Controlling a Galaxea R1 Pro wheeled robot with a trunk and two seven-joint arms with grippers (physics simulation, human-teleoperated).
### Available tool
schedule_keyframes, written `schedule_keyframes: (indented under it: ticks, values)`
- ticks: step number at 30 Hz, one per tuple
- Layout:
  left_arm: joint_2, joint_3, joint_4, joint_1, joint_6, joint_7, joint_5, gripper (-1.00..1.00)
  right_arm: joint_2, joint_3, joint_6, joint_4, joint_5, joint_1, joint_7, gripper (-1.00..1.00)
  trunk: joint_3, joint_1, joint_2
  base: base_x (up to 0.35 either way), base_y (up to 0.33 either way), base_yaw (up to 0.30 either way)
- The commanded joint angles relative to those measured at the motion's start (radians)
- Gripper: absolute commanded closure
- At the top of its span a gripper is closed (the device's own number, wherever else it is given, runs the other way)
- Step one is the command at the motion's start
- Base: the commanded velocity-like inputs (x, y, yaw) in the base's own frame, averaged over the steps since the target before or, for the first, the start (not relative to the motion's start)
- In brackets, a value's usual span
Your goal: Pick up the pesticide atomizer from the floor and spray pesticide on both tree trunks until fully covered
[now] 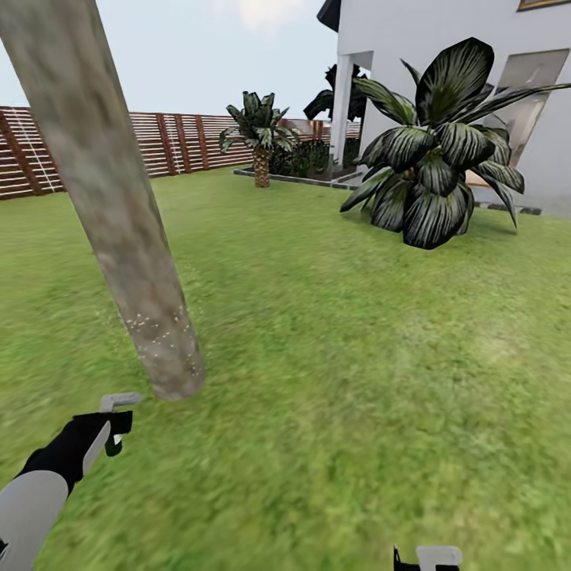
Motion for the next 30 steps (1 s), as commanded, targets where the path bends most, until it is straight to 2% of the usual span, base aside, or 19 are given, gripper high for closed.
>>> schedule_keyframes:
  ticks: [1,11,16,18,22,25,30]
  values:
    - [-0.001,-0.001,0.002,0.000,-0.002,0.000,-0.001,1.00,0.000,0.000,0.000,0.000,0.000,0.000,0.000,-1.00,0.000,0.000,0.000,0.277,-0.165,0.029]
    - [-0.006,-0.004,0.003,0.000,0.003,0.002,-0.001,1.00,-0.002,-0.002,0.000,0.001,0.000,0.000,0.000,-1.00,0.000,0.000,0.000,0.205,-0.205,0.002]
    - [-0.029,-0.005,0.002,0.000,0.011,-0.001,-0.002,1.00,-0.002,-0.002,0.000,-0.001,0.000,0.000,0.000,-1.00,0.000,0.000,0.000,0.095,-0.262,0.000]
    - [-0.030,-0.008,0.001,0.000,0.012,-0.001,-0.001,1.00,-0.001,-0.002,0.000,-0.001,0.000,0.000,0.000,-1.00,0.000,0.000,0.000,0.096,-0.263,0.000]
    - [-0.024,-0.008,0.001,0.000,0.017,-0.001,-0.001,1.00,0.000,-0.002,0.000,-0.001,-0.001,0.000,0.000,-1.00,0.000,0.000,0.000,0.125,-0.263,0.090]
    - [-0.016,-0.001,0.001,-0.001,0.054,0.000,-0.002,1.00,0.000,-0.002,0.000,-0.001,-0.001,0.000,0.000,-1.00,0.000,0.000,0.000,0.132,-0.263,0.260]
    - [0.012,0.002,0.003,0.000,0.066,0.001,-0.003,1.00,0.000,-0.002,0.000,-0.001,0.000,0.000,0.000,-1.00,0.000,0.000,0.000,0.132,-0.263,0.277]
